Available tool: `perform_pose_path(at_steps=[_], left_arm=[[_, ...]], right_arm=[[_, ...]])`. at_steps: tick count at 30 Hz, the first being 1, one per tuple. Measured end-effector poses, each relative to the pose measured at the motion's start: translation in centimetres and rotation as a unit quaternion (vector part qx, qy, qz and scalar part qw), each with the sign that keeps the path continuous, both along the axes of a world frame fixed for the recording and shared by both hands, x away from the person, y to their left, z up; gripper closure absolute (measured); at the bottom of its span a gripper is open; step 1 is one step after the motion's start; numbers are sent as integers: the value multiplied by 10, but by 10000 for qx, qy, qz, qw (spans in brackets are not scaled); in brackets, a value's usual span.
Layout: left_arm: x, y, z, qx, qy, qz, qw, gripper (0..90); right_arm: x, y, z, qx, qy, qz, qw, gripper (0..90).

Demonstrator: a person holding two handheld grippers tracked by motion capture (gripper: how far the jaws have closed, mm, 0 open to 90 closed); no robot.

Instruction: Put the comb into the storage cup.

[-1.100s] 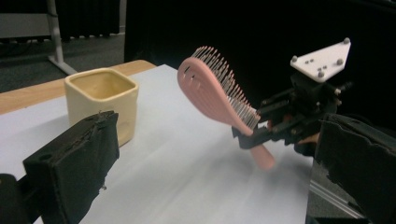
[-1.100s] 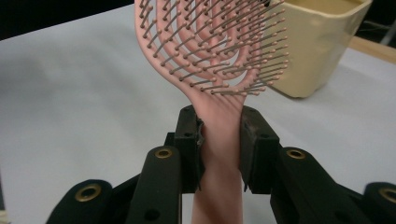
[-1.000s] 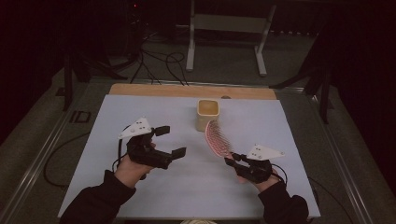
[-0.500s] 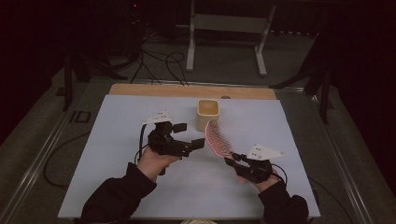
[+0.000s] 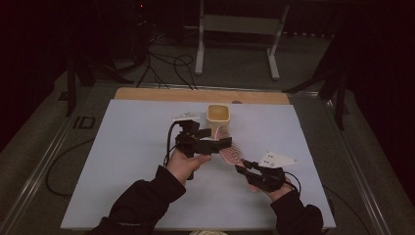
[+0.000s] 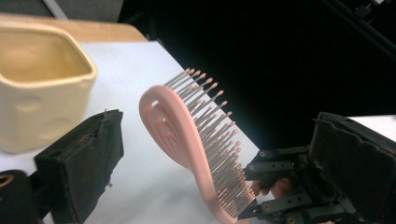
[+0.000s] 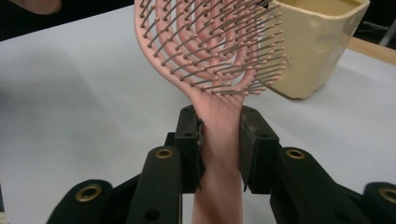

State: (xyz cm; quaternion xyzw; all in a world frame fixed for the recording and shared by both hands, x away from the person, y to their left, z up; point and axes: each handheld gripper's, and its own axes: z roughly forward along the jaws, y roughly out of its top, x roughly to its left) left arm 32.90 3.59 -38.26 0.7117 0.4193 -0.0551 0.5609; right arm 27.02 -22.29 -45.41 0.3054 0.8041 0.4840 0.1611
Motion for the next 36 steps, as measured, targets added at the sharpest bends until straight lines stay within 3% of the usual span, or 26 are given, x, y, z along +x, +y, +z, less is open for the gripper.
perform_pose_path(at_steps=[7, 14, 16, 26, 34, 36], left_arm=[[2, -15, -13, 174, 310, -142, 9993, 165], [1, -19, -19, 135, 351, 14, 9993, 347], [1, -19, -20, 146, 293, 100, 9994, 455], [4, -18, -23, 16, 342, 143, 9993, 534], [1, -19, -19, 13, 212, 200, 9996, 598], [1, -20, -18, -111, 250, 108, 9996, 655]], right_arm=[[0, 0, 0, -1, 6, 36, 10000, 718], [0, 0, 0, -5, 12, -14, 10000, 718], [1, -1, 0, 10, -8, -43, 10000, 718], [1, 0, 0, -39, -37, -93, 9999, 715], [-1, 1, 2, -21, -75, -106, 9999, 707], [-1, 1, 1, 13, -58, -115, 9999, 694]])
